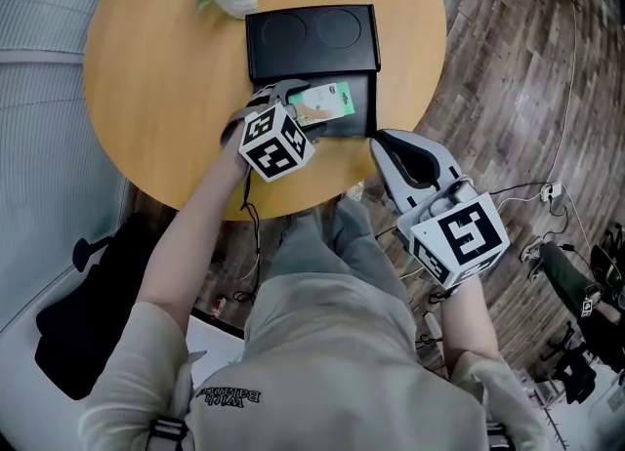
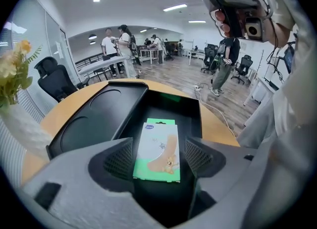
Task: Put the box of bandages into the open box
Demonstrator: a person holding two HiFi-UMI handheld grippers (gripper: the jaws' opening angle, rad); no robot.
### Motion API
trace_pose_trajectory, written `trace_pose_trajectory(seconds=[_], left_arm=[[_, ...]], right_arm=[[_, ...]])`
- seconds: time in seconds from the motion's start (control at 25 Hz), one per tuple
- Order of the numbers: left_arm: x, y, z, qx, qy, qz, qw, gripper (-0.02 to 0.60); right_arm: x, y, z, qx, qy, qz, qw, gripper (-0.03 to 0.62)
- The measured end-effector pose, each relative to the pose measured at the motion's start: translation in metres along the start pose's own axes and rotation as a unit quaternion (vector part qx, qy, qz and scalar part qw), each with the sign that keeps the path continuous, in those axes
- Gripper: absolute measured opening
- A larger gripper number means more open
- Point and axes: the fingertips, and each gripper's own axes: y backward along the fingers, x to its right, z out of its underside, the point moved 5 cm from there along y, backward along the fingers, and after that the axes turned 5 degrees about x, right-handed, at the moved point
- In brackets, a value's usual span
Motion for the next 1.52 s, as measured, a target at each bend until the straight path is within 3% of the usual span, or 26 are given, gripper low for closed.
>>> trace_pose_trajectory(seconds=[0.12,0.4,0.56,0.72,0.8,1.0,1.24,1.4,1.52], left_arm=[[0.003,0.01,-0.003,0.005,0.006,-0.009,0.9999,0.341],[0.0,0.049,-0.025,0.058,0.046,-0.048,0.9961,0.339],[-0.002,0.084,-0.047,0.105,0.061,-0.079,0.9894,0.339],[-0.006,0.126,-0.07,0.146,0.058,-0.12,0.9802,0.296],[-0.008,0.149,-0.083,0.171,0.05,-0.142,0.9737,0.241],[-0.009,0.206,-0.119,0.238,0.046,-0.175,0.9541,0.19],[-0.004,0.261,-0.149,0.287,0.026,-0.213,0.9337,0.141],[0.0,0.297,-0.168,0.333,0.022,-0.231,0.914,0.073],[0.01,0.323,-0.185,0.358,0.019,-0.237,0.9031,0.064]], right_arm=[[-0.006,0.005,-0.004,0.004,0.003,0.0,1.0,0.035],[-0.015,0.017,-0.027,0.027,0.031,0.003,0.999,0.035],[-0.02,0.026,-0.046,0.039,0.049,-0.001,0.998,0.035],[-0.027,0.034,-0.071,0.071,0.024,-0.024,0.997,0.035],[-0.028,0.039,-0.084,0.088,0.015,-0.03,0.996,0.035],[-0.032,0.056,-0.117,0.135,-0.012,-0.04,0.99,0.035],[-0.039,0.076,-0.152,0.179,0.017,-0.023,0.983,0.035],[-0.047,0.086,-0.172,0.198,0.043,-0.017,0.979,0.035],[-0.056,0.092,-0.185,0.209,0.06,-0.017,0.976,0.035]])
